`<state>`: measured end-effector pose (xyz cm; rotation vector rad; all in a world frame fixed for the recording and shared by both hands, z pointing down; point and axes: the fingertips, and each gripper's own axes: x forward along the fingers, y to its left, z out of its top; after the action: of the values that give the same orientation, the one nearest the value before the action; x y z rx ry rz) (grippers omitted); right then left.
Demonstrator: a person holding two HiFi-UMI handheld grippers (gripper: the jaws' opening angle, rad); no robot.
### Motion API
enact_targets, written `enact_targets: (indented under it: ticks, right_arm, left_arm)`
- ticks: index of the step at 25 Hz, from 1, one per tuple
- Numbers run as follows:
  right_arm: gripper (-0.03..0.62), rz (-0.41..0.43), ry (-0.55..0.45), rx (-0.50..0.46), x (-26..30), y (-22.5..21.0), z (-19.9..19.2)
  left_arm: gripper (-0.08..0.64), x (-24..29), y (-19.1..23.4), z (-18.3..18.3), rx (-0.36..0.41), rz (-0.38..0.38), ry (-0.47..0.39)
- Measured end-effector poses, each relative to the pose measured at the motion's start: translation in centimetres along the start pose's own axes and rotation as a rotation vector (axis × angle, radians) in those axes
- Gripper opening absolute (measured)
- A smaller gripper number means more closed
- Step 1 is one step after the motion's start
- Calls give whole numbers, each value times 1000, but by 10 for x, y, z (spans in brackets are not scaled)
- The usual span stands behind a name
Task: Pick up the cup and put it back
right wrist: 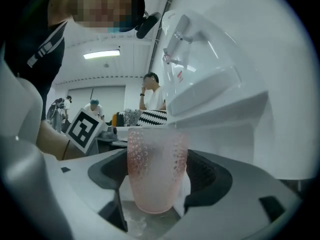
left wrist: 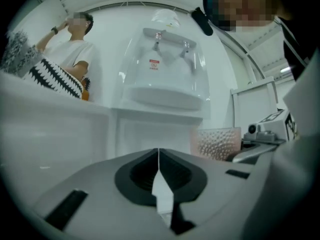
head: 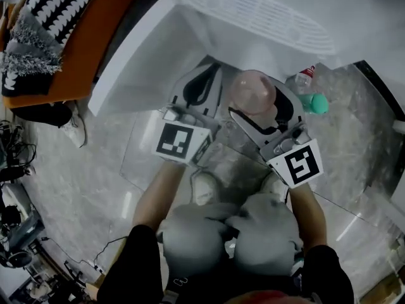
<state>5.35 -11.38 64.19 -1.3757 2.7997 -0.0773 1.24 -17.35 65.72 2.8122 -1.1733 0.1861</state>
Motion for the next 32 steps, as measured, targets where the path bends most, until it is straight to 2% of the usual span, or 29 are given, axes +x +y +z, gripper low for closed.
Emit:
enact_targets:
  ticks: [5, 10, 15, 22, 32]
  right_arm:
    - [367, -120, -14, -20, 6, -29, -44]
    - [367, -188, 44, -19, 8, -42, -81]
    - [367, -245, 50, 11, 8, -50, -98]
    - [367, -302, 41, 6, 12, -68, -114]
    - [367, -338, 47, -53, 54, -99, -136]
  left_arm:
    - [14, 8, -16, -25, -3, -62, -70]
    - [14, 15, -3, -62, -8, 40, 25]
    - [14, 21, -3, -74, -49, 43, 16]
    - [14, 29, -17, -83, -41, -32, 17]
    - [14, 25, -1, -93, -66, 9, 42]
